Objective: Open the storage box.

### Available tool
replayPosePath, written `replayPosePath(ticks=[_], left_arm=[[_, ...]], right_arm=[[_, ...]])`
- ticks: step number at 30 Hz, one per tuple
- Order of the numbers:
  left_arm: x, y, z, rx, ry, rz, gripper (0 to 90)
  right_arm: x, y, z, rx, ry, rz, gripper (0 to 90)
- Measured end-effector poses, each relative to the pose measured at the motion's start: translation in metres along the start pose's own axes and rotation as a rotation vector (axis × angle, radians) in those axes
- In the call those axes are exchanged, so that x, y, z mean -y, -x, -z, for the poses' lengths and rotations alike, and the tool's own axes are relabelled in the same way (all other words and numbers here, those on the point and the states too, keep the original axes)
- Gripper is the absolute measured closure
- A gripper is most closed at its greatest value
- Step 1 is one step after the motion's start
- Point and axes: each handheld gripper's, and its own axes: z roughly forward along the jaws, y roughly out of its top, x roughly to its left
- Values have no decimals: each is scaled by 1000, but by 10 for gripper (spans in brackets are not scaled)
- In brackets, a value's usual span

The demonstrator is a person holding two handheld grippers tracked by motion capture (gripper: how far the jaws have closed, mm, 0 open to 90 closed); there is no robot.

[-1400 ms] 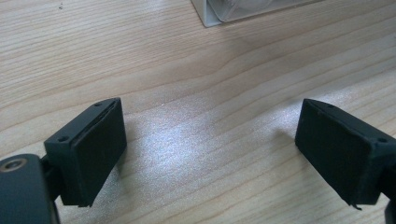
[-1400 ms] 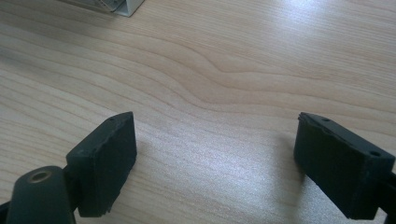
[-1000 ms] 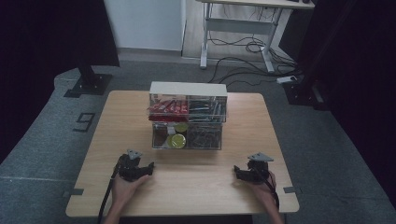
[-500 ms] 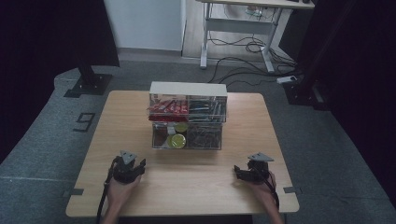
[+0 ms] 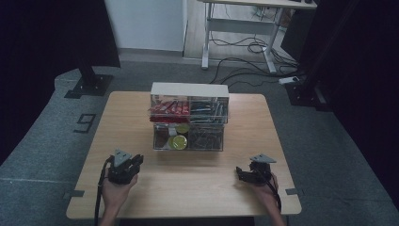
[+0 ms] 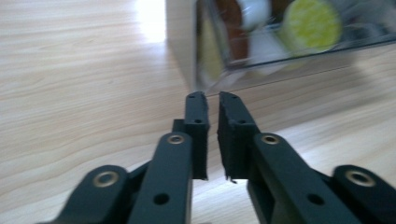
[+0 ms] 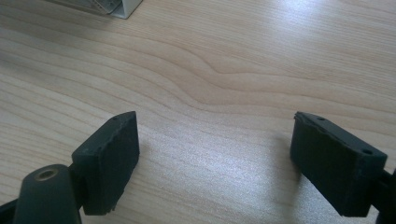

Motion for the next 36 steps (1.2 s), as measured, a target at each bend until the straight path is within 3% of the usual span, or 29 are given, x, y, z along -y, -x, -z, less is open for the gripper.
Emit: replayPosePath(ticks=[4, 13, 15, 19, 20, 24, 32, 36], left_arm=[[-5, 5, 4, 40, 8, -14, 896], [-21, 14, 12, 70, 38, -14, 900], [-27, 18, 13, 77, 42, -30, 900], [-45, 23, 21, 83, 81, -41, 900], [-51, 26, 25, 89, 111, -45, 900], [-61, 31, 31, 98, 141, -59, 900], [-75, 31, 32, 114, 154, -52, 900], [-80, 31, 30, 143, 147, -41, 900]], right_arm=[[0, 0, 0, 4, 1, -3, 164], [0, 0, 0, 9, 3, -8, 170], [0, 0, 1, 11, 3, -10, 172], [1, 0, 1, 14, 4, -11, 176], [1, 0, 1, 15, 4, -12, 177], [1, 0, 1, 15, 4, -15, 179], [1, 0, 2, 17, 5, -22, 189], [1, 0, 2, 21, 6, -24, 192]])
